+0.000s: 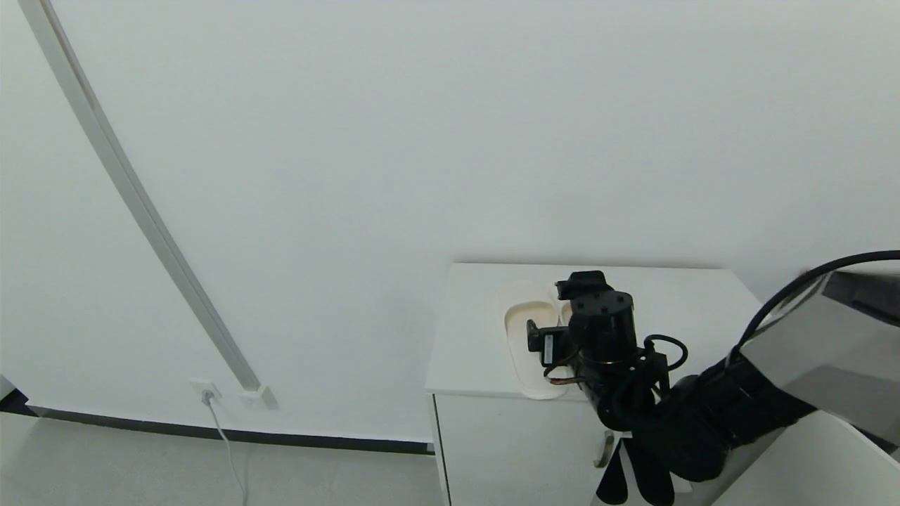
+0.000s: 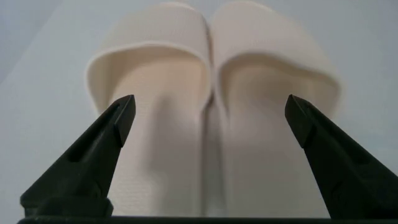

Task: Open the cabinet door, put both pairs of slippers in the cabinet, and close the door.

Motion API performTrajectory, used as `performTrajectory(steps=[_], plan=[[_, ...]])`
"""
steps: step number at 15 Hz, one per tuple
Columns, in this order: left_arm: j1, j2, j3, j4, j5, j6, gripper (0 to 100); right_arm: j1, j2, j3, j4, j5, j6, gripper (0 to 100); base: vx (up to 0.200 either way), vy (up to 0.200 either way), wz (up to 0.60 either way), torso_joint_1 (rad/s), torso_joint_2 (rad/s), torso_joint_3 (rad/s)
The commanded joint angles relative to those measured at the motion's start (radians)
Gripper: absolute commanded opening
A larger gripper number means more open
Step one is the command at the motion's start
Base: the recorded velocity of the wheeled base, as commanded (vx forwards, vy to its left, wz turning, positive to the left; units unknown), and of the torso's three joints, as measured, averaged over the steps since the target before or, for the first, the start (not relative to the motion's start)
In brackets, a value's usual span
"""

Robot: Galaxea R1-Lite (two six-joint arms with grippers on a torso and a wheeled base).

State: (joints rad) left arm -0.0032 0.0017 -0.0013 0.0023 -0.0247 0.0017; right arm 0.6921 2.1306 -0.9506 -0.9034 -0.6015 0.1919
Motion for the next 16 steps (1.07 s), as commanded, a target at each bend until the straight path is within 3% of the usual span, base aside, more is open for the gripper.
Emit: performTrajectory(steps=[1,9,10,16], plan=[[0.0,0.0,0.0,-0.001,0.0,0.0,0,-0.037,0.129,-0.114,-0.008,0.003,-0.006,100,0.0,0.0,0.0,0.0,0.0,0.0],[0.0,0.0,0.0,-0.001,0.002,0.0,0,-0.089,0.242,-0.313,-0.005,0.042,-0.062,100,0.0,0.0,0.0,0.0,0.0,0.0],[0.0,0.0,0.0,0.001,0.002,0.0,0,-0.091,0.242,-0.312,-0.005,0.042,-0.062,0,0.0,0.0,0.0,0.0,0.0,0.0],[0.0,0.0,0.0,-0.001,0.002,0.0,0,-0.071,0.167,-0.257,-0.008,0.04,-0.066,0,0.0,0.0,0.0,0.0,0.0,0.0]])
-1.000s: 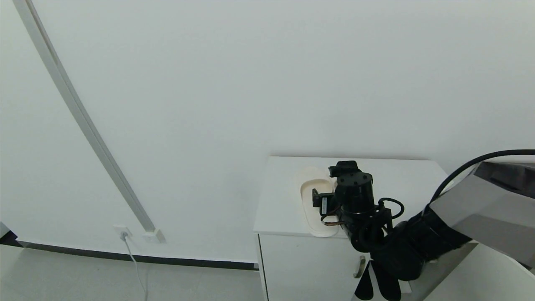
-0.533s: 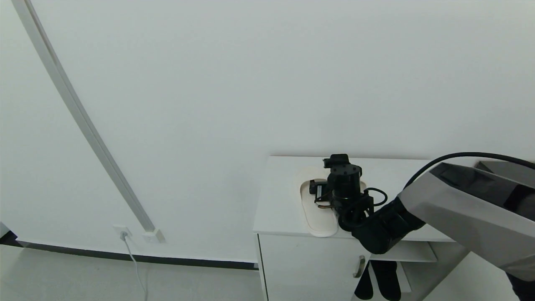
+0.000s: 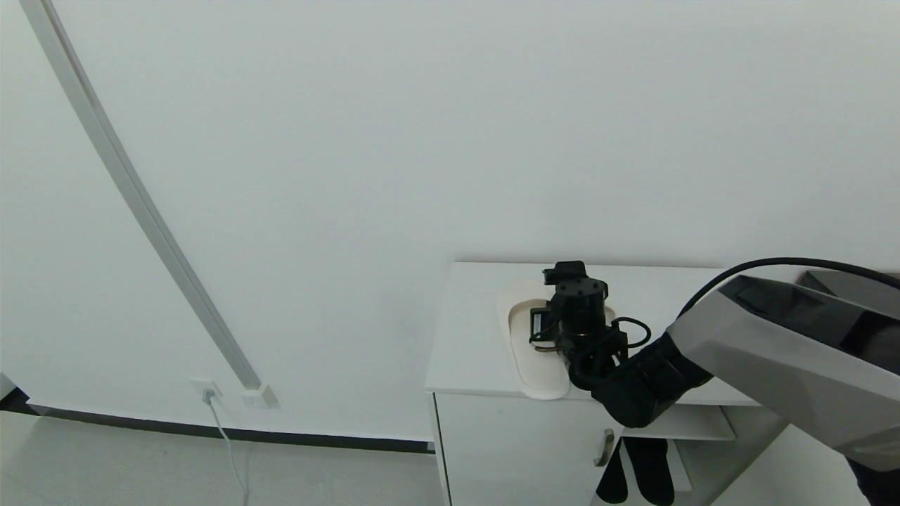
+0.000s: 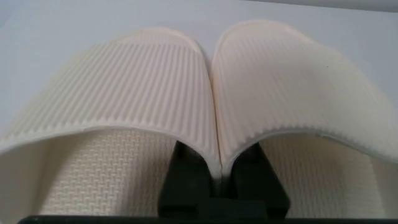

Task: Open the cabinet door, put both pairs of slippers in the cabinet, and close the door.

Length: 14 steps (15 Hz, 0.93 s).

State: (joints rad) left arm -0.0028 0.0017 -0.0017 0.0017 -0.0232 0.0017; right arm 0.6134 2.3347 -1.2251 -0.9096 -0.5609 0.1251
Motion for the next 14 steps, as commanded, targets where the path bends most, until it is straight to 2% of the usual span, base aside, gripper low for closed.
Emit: performTrajectory(steps=[1,3,4,5,6,8,9,11,14], plan=[[0.0,0.0,0.0,0.0,0.0,0.0,0,0.032,-0.121,0.095,-0.003,0.001,-0.021,0,0.0,0.0,0.0,0.0,0.0,0.0],[0.0,0.0,0.0,0.0,0.0,0.0,0,0.055,-0.202,0.164,-0.003,0.013,-0.032,0,0.0,0.0,0.0,0.0,0.0,0.0],[0.0,0.0,0.0,0.0,0.0,0.0,0,0.089,-0.314,0.279,-0.005,0.03,-0.033,0,0.0,0.0,0.0,0.0,0.0,0.0],[0.0,0.0,0.0,0.0,0.0,0.0,0,0.094,-0.325,0.291,-0.005,0.032,-0.033,0,0.0,0.0,0.0,0.0,0.0,0.0],[0.0,0.0,0.0,0.0,0.0,0.0,0,0.124,-0.429,0.444,-0.041,0.072,-0.033,0,0.0,0.0,0.0,0.0,0.0,0.0],[0.0,0.0,0.0,0.0,0.0,0.0,0,0.141,-0.472,0.544,-0.103,0.102,-0.058,0,0.0,0.0,0.0,0.0,0.0,0.0],[0.0,0.0,0.0,0.0,0.0,0.0,0,0.147,-0.474,0.596,-0.176,0.114,-0.088,0,0.0,0.0,0.0,0.0,0.0,0.0],[0.0,0.0,0.0,0.0,0.0,0.0,0,0.147,-0.454,0.628,-0.287,0.168,-0.117,0,0.0,0.0,-0.6,0.002,0.0,0.005],[0.0,0.0,0.0,0.0,0.0,0.0,0,0.144,-0.436,0.638,-0.307,0.173,-0.133,0,0.0,0.0,0.0,-0.064,0.16,0.093]])
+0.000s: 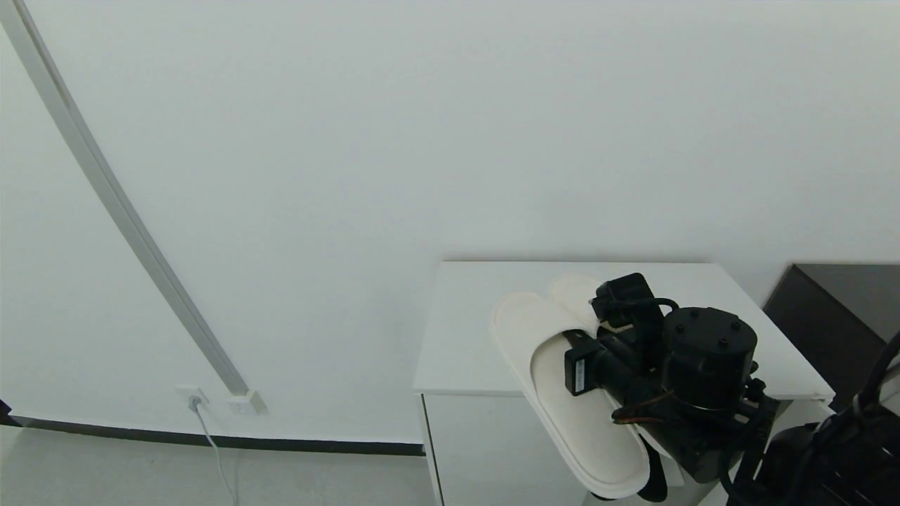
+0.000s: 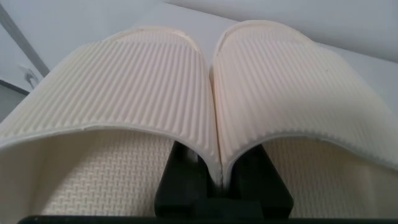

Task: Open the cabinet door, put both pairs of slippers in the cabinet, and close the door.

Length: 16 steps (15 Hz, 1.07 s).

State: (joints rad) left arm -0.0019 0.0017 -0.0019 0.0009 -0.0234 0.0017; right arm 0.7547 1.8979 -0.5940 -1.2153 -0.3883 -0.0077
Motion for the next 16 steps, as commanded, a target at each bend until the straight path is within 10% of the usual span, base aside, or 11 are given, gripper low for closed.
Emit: performTrajectory(steps=[1,16], plan=[[-0.001,0.0,0.0,0.001,0.0,0.0,0,0.005,0.001,0.007,-0.001,0.0,-0.002,0,0.0,0.0,0.0,-0.012,0.05,0.022],[-0.001,0.0,0.0,0.001,-0.001,0.001,0,0.005,0.006,0.008,-0.033,0.0,-0.009,0,-0.08,0.0,0.0,-0.001,0.0,0.001]])
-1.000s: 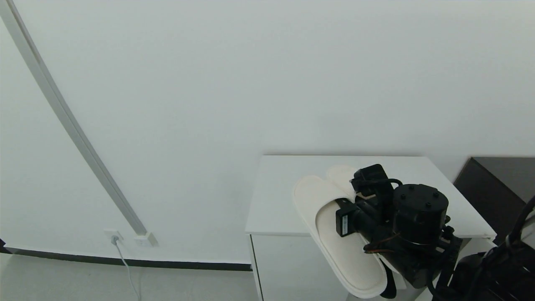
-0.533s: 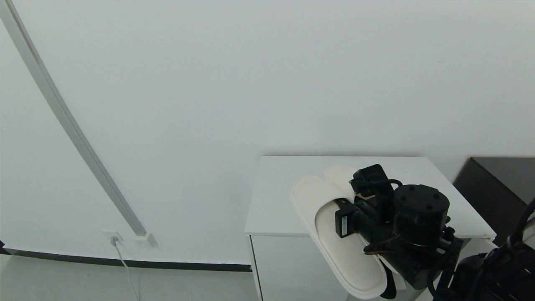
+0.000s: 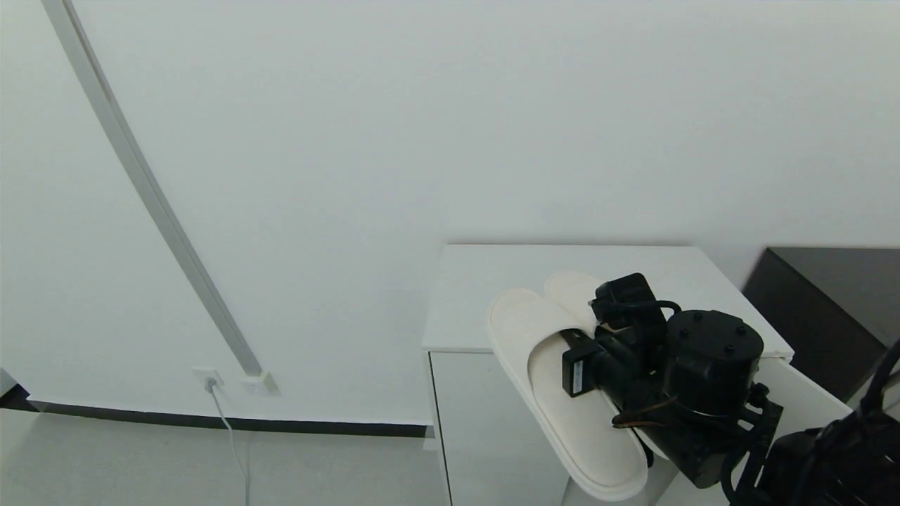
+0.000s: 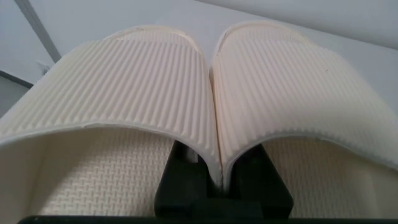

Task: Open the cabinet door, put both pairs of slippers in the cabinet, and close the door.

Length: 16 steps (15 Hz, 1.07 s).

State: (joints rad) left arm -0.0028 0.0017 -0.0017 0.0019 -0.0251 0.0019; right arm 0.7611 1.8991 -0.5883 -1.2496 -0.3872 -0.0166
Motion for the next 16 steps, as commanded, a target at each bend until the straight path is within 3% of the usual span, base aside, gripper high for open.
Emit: performTrajectory(steps=[1,6,16], plan=[[0.0,0.0,0.0,0.0,0.002,0.0,0,-0.002,0.005,0.008,-0.005,-0.001,-0.006,0,0.0,0.0,0.0,0.0,0.0,0.0],[0.0,0.0,0.0,0.0,0.002,0.003,0,-0.002,0.005,0.019,-0.03,-0.001,-0.013,0,0.0,0.0,0.0,0.0,0.0,0.0],[0.0,0.0,0.0,0.001,-0.001,0.004,0,0.0,0.006,0.042,-0.06,0.001,-0.032,0,0.0,-0.2,0.0,0.002,0.0,0.003]])
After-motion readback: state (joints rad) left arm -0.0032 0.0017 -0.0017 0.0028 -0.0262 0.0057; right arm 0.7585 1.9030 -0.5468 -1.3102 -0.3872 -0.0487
